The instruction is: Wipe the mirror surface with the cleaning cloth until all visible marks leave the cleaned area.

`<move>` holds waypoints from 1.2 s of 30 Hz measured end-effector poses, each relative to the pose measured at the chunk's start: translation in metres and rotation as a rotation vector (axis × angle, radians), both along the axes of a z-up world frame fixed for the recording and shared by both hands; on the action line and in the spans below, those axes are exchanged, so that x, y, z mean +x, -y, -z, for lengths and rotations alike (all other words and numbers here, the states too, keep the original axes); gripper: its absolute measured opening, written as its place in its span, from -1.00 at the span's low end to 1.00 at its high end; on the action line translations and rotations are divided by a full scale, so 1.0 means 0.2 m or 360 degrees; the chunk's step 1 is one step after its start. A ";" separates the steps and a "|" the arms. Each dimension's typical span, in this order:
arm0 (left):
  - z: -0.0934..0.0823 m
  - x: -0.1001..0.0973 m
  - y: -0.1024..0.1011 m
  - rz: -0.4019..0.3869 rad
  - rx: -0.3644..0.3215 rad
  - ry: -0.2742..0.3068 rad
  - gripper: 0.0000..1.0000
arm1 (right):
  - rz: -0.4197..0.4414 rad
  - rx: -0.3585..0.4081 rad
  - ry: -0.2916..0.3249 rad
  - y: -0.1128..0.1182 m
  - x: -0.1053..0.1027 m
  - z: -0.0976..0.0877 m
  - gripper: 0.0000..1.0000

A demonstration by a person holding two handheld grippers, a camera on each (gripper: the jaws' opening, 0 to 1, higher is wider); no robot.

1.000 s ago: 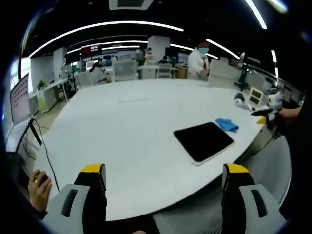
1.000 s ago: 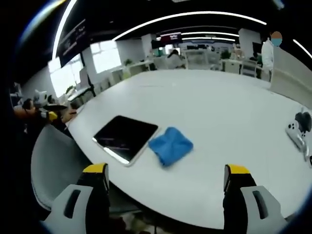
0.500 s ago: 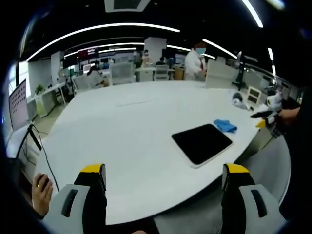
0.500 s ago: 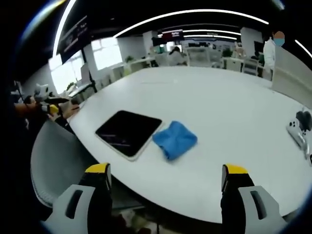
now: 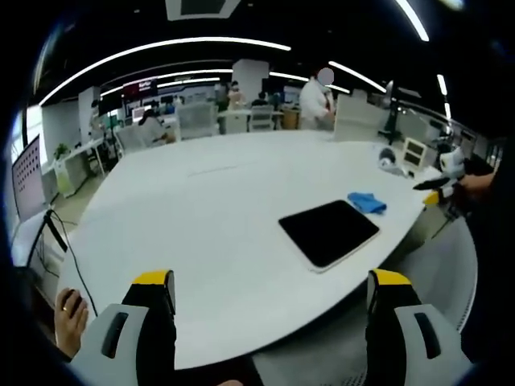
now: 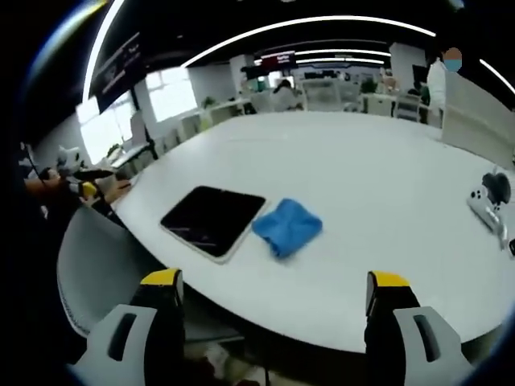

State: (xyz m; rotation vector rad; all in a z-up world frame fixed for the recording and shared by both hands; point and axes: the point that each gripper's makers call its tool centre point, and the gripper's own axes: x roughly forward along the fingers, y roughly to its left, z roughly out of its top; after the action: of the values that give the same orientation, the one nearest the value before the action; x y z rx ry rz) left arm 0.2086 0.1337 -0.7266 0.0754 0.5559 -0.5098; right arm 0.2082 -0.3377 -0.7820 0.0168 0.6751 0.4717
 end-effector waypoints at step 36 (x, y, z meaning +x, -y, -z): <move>0.01 0.08 -0.06 -0.0067 -0.0049 -0.0029 0.99 | 0.0024 0.0004 -0.0061 -0.04 0.16 -0.03 0.72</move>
State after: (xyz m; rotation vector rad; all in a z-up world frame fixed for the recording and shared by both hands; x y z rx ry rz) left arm 0.2251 0.1459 -0.7290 0.0300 0.5661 -0.4781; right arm 0.2408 -0.3305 -0.7751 0.0336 0.7116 0.4588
